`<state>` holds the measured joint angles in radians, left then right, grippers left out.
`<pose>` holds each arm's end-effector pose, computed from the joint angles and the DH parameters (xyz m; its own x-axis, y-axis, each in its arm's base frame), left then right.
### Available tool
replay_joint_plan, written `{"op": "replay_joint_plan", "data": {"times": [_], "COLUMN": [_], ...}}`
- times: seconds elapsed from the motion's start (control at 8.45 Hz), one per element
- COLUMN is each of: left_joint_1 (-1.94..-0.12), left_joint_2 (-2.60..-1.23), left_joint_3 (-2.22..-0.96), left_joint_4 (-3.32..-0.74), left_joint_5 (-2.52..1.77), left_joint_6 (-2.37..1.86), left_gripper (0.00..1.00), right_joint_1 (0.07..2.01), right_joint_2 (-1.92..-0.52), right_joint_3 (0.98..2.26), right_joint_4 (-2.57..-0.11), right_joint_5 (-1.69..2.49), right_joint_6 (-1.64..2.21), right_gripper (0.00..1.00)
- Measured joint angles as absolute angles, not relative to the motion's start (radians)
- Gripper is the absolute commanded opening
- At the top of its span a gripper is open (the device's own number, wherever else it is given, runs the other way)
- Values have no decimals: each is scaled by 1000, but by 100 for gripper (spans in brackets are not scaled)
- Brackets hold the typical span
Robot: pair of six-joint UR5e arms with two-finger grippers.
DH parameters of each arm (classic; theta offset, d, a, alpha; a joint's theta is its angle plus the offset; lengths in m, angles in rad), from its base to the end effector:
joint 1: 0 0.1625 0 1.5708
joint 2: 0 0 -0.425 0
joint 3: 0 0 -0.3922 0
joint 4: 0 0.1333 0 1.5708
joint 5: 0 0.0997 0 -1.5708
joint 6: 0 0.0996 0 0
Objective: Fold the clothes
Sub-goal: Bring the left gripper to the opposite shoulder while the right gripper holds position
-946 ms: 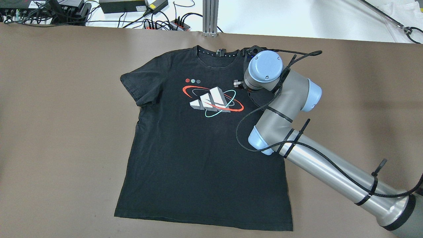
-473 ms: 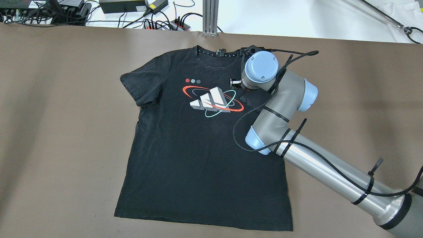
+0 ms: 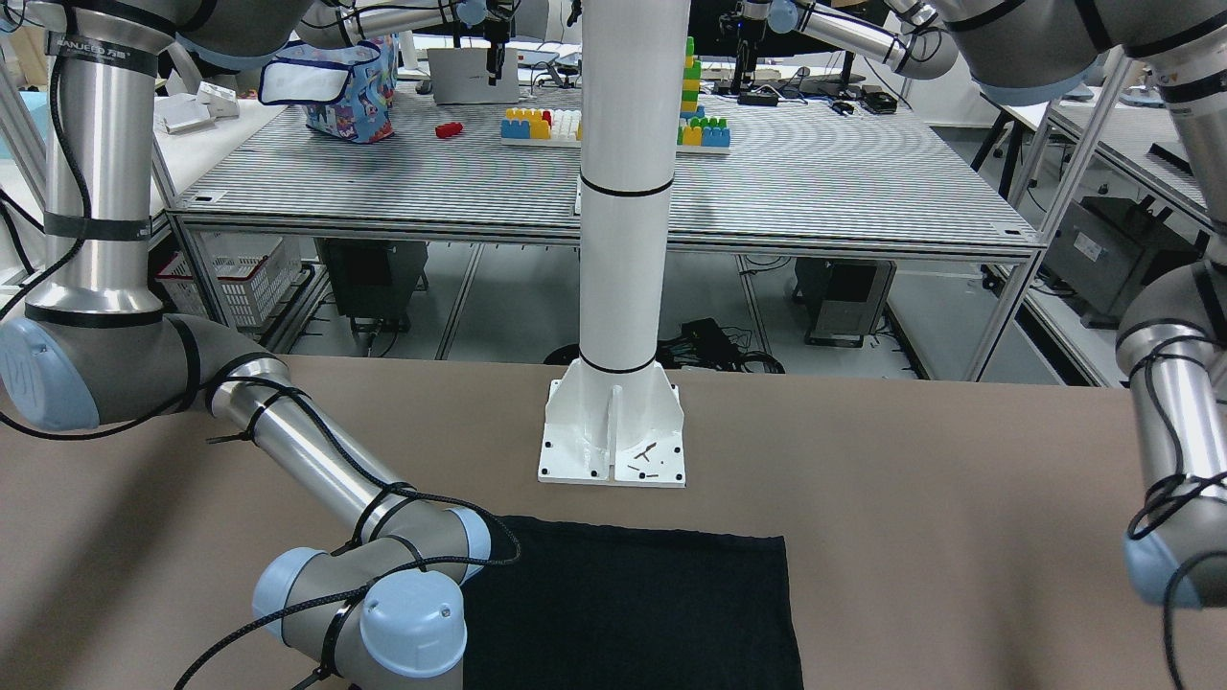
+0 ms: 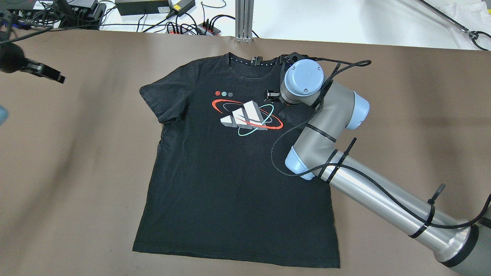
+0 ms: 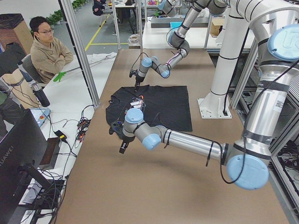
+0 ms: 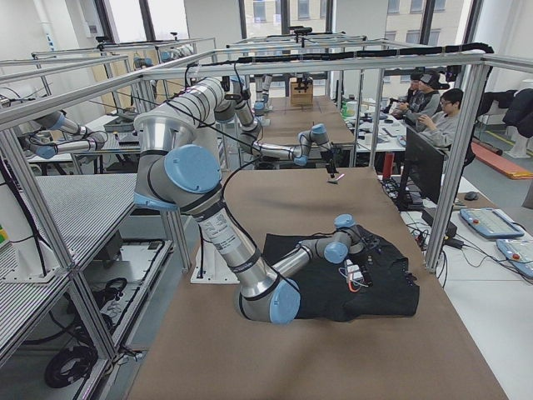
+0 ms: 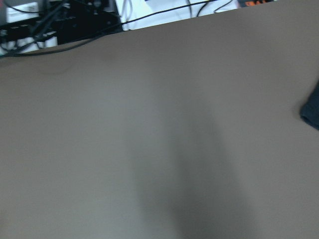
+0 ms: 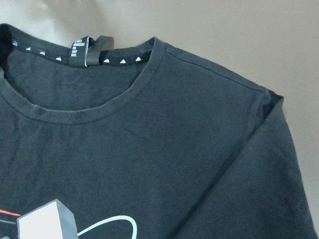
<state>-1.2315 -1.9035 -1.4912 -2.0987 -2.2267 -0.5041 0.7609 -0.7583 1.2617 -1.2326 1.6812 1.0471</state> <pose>0.1462 -0.6323 0.4519 0.6434 0.2620 -0.7193 0.0850 0.9094 0.4072 -0.4895 -0.6350 0.2572 0.7308 0.0096 0.6825 -0.3007 0.9022 0.3094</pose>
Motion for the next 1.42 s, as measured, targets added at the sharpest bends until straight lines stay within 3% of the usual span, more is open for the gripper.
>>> {"op": "replay_joint_plan", "data": {"times": [0.35, 0.59, 1.18, 1.42], "left_joint_1": [-1104, -1071, -1026, -1011], "left_joint_2": [-2225, -2320, -2342, -2335], "left_joint_3": [-1142, -994, -894, -872], "left_joint_4": [-2105, -2153, -2247, -2287], "left_joint_5": [-2227, -2213, -2184, -2178], "left_joint_6": [-593, -608, -646, -666], "left_gripper": [57, 55, 46, 28], "right_joint_1": [761, 761, 761, 762], "right_joint_2": [-769, -783, -822, -828], "right_joint_3": [1266, 1267, 1280, 1280], "right_joint_4": [-1231, -1230, -1171, -1160], "right_joint_5": [1682, 1683, 1683, 1683], "right_joint_6": [1045, 1039, 1036, 1036], "right_gripper": [94, 94, 94, 94]}}
